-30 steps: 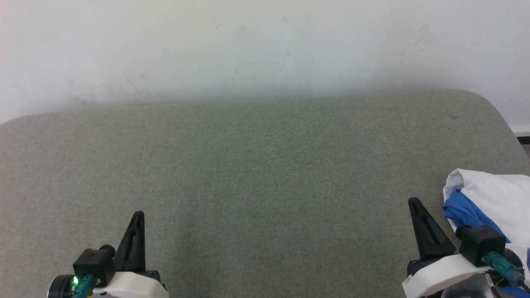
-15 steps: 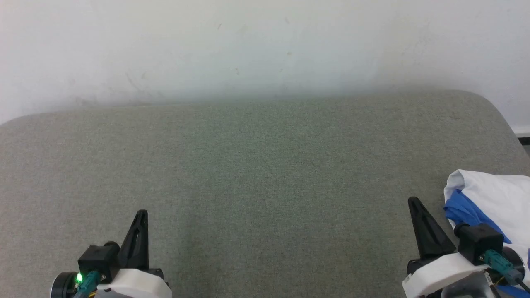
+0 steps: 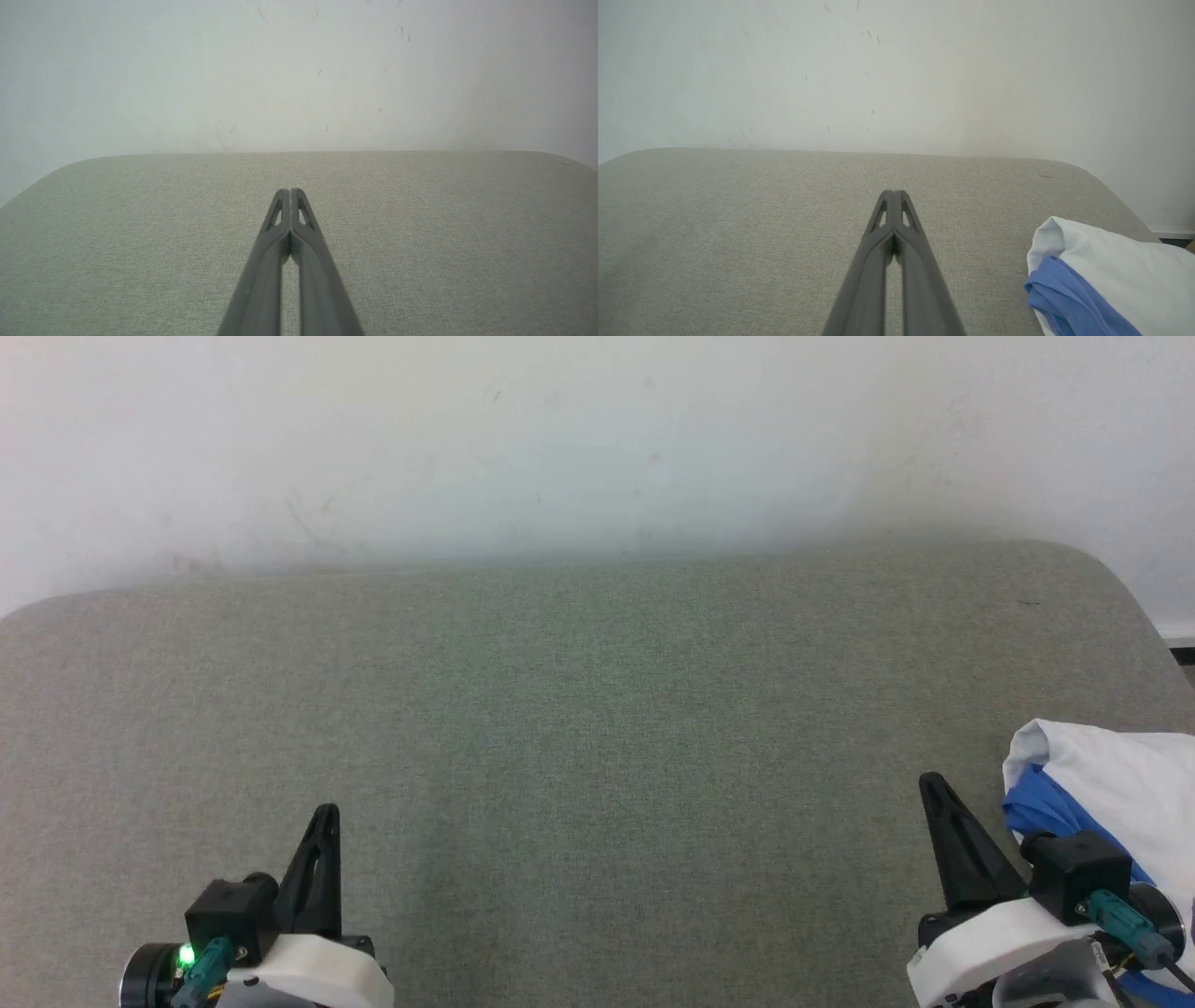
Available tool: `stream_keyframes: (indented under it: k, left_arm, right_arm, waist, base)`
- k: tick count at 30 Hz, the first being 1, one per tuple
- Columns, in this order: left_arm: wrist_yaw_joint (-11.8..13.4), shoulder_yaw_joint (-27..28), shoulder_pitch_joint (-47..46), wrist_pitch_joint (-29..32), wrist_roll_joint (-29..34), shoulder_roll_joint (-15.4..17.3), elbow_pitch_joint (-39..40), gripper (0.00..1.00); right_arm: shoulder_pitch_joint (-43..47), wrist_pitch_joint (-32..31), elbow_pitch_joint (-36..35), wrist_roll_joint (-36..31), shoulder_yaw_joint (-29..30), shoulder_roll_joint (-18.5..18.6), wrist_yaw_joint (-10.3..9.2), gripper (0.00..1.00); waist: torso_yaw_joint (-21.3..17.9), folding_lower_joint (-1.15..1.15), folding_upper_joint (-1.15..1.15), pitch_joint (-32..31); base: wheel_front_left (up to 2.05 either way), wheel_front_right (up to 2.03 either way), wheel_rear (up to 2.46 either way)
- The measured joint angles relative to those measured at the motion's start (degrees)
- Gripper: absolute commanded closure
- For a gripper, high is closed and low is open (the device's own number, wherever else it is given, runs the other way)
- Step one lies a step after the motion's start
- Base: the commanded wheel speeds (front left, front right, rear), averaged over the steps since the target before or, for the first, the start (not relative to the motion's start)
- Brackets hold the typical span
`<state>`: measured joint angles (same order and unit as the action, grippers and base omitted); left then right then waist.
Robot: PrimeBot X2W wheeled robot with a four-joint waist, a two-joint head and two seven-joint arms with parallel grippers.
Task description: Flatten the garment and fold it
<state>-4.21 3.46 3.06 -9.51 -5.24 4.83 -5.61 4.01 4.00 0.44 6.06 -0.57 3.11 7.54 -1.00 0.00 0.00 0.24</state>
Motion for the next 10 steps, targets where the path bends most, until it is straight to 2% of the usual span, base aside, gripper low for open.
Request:
stream_keyframes:
  k: [10]
  left_arm:
    - [0.4,-0.37,-0.04,1.01,0.42,-0.18,0.67,1.0]
  right_arm:
    - [-0.25,-0.45,0.0,-0.56,0.02,-0.01,0.0,1.0]
  waist:
    - [0.12,0.0,0.0,-0.03]
  base:
    - [0.0,0.0,0.0]
